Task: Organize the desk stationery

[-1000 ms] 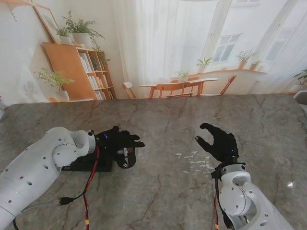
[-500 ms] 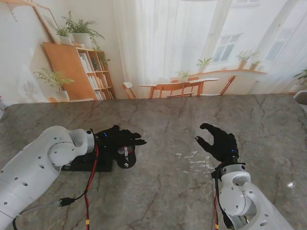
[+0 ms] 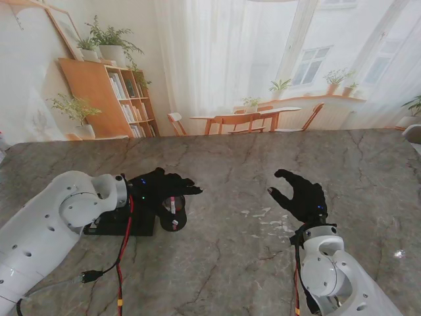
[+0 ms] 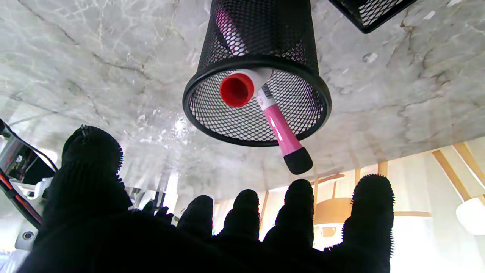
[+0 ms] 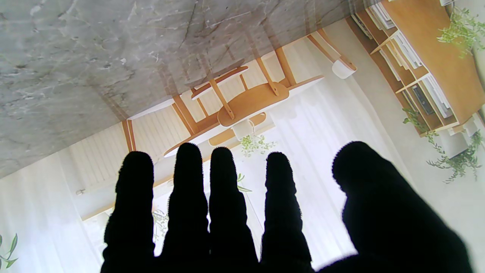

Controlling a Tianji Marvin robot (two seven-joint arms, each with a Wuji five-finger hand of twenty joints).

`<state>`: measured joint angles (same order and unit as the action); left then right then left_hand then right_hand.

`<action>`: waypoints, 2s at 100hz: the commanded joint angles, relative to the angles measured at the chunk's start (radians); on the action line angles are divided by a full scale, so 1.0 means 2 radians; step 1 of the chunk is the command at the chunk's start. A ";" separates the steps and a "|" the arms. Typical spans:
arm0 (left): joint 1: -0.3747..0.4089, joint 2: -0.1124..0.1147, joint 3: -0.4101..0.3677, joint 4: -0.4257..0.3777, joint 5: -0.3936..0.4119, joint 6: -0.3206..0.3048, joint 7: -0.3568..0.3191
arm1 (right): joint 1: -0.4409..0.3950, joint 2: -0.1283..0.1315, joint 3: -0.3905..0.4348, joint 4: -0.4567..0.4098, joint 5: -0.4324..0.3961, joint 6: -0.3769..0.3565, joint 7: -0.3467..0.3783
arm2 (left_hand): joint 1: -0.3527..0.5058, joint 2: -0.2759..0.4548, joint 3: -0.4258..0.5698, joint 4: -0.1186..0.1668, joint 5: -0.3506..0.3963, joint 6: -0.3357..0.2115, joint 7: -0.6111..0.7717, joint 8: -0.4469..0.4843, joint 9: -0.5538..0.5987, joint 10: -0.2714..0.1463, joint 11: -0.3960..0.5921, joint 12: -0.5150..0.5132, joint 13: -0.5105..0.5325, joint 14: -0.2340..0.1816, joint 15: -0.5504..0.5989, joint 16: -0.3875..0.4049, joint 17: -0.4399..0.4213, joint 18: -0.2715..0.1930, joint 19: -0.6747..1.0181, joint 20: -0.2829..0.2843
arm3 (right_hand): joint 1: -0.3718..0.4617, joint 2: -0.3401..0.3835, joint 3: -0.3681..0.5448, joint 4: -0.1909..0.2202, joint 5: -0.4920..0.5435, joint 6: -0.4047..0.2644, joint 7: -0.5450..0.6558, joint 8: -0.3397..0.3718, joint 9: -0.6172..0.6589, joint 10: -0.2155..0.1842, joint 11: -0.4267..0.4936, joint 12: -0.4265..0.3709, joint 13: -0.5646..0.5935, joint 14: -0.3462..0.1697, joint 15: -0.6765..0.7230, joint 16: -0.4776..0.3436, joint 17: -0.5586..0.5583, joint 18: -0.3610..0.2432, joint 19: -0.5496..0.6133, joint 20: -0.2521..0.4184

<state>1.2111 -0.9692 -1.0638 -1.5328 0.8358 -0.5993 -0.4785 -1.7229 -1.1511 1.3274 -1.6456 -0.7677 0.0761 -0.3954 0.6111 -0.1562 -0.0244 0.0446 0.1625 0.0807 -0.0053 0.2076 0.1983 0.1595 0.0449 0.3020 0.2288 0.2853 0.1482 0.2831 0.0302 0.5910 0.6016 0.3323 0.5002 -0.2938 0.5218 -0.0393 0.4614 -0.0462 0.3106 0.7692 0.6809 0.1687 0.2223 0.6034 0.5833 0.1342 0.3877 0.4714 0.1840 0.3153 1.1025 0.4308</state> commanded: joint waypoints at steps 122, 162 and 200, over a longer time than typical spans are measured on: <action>0.124 -0.024 -0.109 -0.126 0.042 0.050 0.107 | -0.004 -0.003 0.003 -0.001 0.005 -0.017 -0.002 | 0.031 0.077 -0.005 -0.036 0.016 -0.043 0.034 0.148 0.050 -0.003 0.009 0.006 0.039 -0.009 -0.002 0.008 0.031 -0.012 0.013 0.031 | -0.007 0.019 -0.010 0.016 0.005 -0.005 0.003 0.002 0.001 0.000 0.001 0.009 -0.005 -0.002 0.003 0.007 -0.007 0.007 0.004 0.008; 0.247 -0.048 -0.133 -0.187 0.041 0.154 0.232 | -0.024 -0.008 0.006 -0.030 0.029 -0.059 -0.015 | 0.058 0.077 -0.005 -0.037 0.047 -0.026 0.044 0.166 0.092 -0.003 0.018 0.031 0.080 -0.026 0.018 0.055 0.069 -0.065 0.064 0.115 | -0.013 0.021 -0.011 0.016 0.005 -0.004 0.003 0.001 0.004 -0.007 0.000 0.008 0.004 -0.009 0.002 0.008 0.019 0.008 0.021 0.018; 0.293 -0.062 -0.102 -0.164 -0.029 0.258 0.268 | -0.055 -0.005 0.005 -0.063 0.070 -0.085 0.030 | 0.065 0.072 -0.004 -0.037 0.080 0.002 0.054 0.168 0.120 0.002 0.022 0.037 0.090 -0.026 0.017 0.063 0.074 -0.068 0.066 0.129 | -0.020 0.016 -0.014 0.013 0.006 -0.007 0.000 -0.002 0.013 -0.016 -0.001 0.005 0.026 -0.013 0.001 0.014 0.057 0.013 0.052 0.056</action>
<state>1.7742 -1.0845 -1.2794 -1.8889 0.7813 -0.0888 0.0572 -1.8146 -1.1614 1.3444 -1.7633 -0.6317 -0.1036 -0.3504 0.7342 -0.0390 -0.0252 0.0446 0.3079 0.0732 0.0999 0.5365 0.4231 0.1597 0.0941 0.3566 0.3932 0.2465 0.1856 0.4018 0.1709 0.4808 0.7237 0.5564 0.4796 -0.2812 0.5218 -0.0393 0.4614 -0.0462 0.3106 0.7692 0.6952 0.1567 0.2223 0.6035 0.6268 0.1335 0.3997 0.4842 0.2939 0.3265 1.1828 0.5186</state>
